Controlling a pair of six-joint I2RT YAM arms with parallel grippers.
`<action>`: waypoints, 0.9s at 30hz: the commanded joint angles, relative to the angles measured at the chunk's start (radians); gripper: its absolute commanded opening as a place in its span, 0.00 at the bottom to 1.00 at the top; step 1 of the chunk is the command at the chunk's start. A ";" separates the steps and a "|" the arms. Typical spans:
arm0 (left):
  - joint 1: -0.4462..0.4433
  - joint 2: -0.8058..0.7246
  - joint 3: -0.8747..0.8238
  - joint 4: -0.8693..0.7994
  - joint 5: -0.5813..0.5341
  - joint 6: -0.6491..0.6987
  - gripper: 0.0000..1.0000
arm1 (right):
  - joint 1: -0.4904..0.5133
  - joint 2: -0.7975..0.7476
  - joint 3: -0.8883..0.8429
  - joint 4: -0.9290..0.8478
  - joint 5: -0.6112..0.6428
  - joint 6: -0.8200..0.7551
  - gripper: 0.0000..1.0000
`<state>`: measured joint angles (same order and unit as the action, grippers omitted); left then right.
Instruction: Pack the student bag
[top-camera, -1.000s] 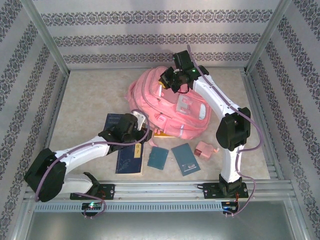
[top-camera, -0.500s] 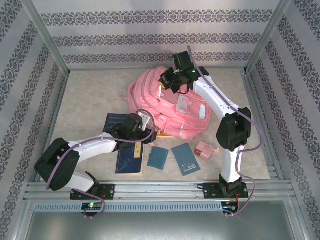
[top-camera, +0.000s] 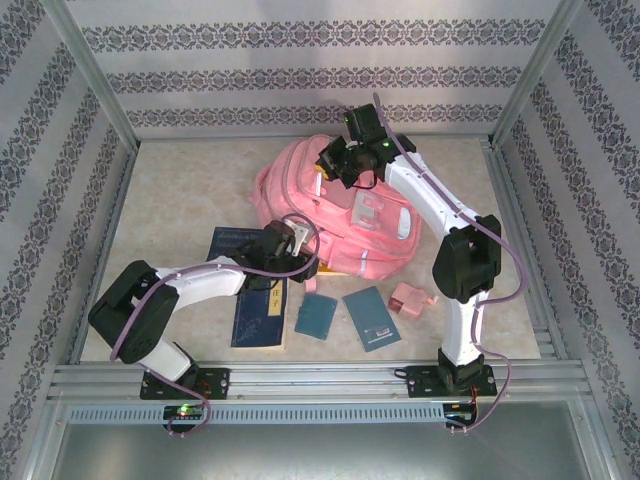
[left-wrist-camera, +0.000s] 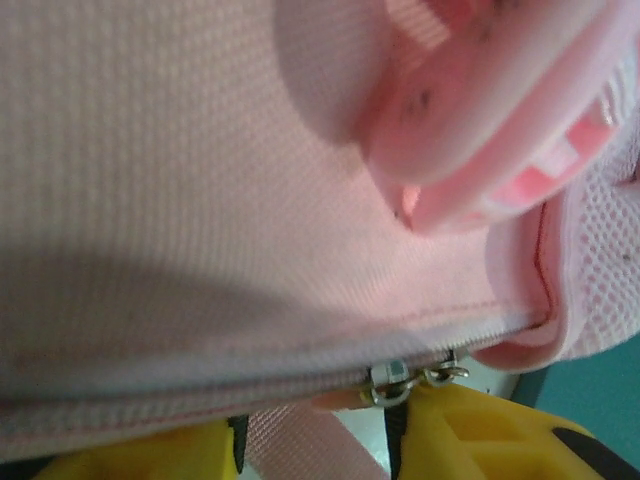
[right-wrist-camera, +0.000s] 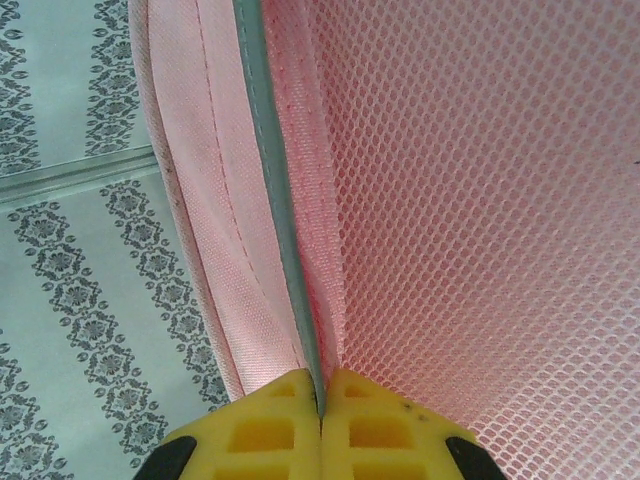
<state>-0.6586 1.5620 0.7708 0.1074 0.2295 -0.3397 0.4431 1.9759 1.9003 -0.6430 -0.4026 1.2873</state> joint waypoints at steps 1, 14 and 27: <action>0.014 0.020 0.036 0.032 -0.011 0.013 0.34 | 0.020 -0.059 -0.013 0.038 -0.054 0.021 0.00; 0.031 -0.056 -0.013 0.003 -0.007 -0.011 0.15 | 0.011 -0.050 -0.001 -0.004 -0.038 -0.060 0.00; 0.066 -0.135 -0.048 -0.063 -0.030 -0.006 0.09 | 0.005 -0.046 -0.007 -0.056 -0.021 -0.177 0.00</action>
<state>-0.6060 1.4456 0.7254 0.0711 0.2199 -0.3454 0.4427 1.9759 1.8870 -0.6674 -0.4053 1.1526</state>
